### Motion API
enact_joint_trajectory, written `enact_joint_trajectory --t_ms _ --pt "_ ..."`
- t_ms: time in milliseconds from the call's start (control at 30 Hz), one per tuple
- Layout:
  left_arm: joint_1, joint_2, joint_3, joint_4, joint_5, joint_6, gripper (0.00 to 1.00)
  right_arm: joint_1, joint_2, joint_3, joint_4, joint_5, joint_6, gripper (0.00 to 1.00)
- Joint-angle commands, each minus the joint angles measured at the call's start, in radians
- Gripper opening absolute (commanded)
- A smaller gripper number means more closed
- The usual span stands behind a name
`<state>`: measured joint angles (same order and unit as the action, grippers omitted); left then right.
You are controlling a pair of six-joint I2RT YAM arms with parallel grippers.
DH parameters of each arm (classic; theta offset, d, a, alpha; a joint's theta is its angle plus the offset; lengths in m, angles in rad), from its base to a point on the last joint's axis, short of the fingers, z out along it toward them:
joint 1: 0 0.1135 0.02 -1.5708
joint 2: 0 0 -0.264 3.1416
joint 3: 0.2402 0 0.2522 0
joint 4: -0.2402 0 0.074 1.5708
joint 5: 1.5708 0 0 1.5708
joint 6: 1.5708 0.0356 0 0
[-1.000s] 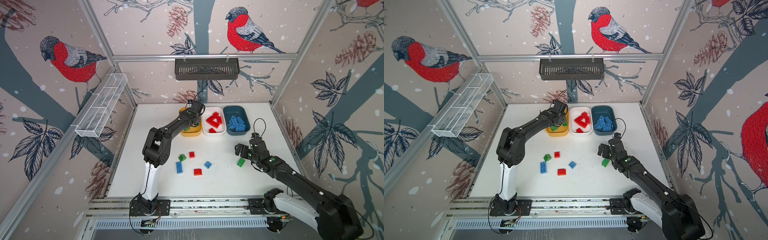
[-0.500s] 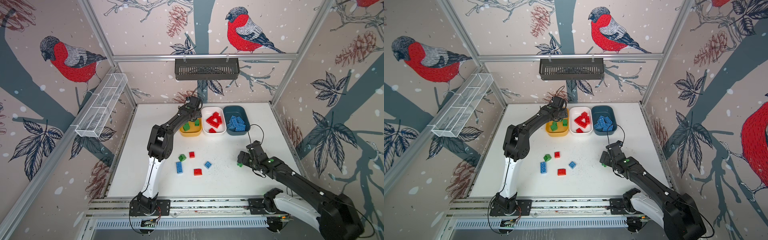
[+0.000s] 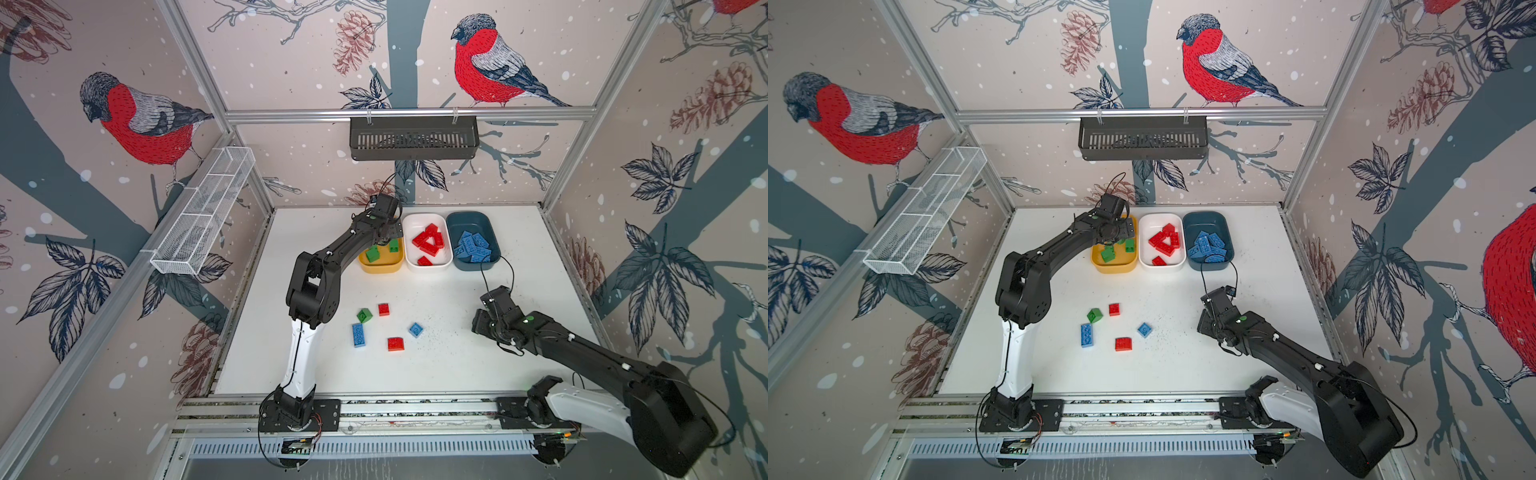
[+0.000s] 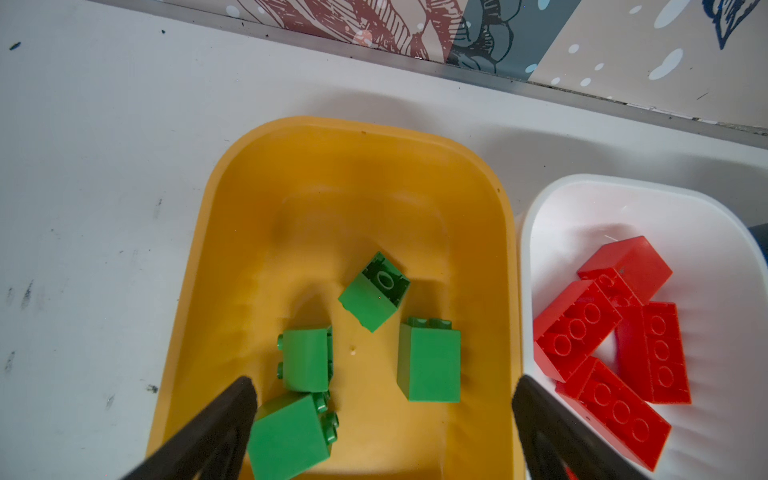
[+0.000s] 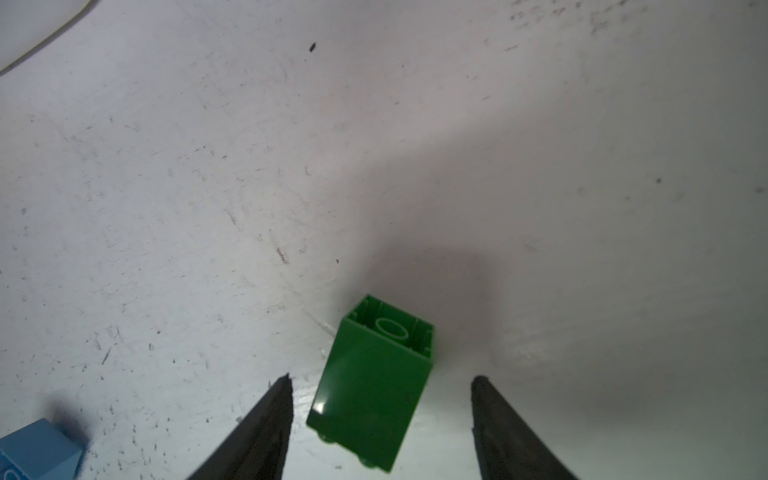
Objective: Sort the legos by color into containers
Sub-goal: 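Close the right gripper on the green brick while the left gripper draws back, then carry the green brick into the yellow tub and open the right gripper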
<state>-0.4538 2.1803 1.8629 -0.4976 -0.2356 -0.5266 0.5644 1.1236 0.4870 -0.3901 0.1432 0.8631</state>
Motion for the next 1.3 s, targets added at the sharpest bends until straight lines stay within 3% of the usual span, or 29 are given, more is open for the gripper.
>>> enact_joint_trajectory --t_ms 0,433,800,900,1000,1267 --pt "0.0 -0.019 -0.01 0.009 0.013 -0.012 0.97 0.02 0.014 0.013 -0.006 0.051 0.01 0.63" --pt "0.0 -0.115 -0.088 0.054 0.065 0.005 0.97 0.054 0.082 0.018 0.034 0.081 -0.026 0.48" --pt "0.0 -0.258 -0.187 0.031 0.24 0.063 0.97 0.106 0.125 0.101 0.097 0.104 -0.191 0.36" --pt "0.001 -0.317 -0.245 0.03 0.228 0.066 0.97 0.11 0.125 0.132 0.146 0.099 -0.268 0.33" --pt "0.004 -0.376 -0.311 0.029 0.146 0.051 0.97 0.113 0.157 0.17 0.238 0.076 -0.353 0.32" --pt "0.012 -0.498 -0.474 -0.012 0.037 -0.031 0.96 0.138 0.337 0.376 0.519 -0.086 -0.553 0.33"
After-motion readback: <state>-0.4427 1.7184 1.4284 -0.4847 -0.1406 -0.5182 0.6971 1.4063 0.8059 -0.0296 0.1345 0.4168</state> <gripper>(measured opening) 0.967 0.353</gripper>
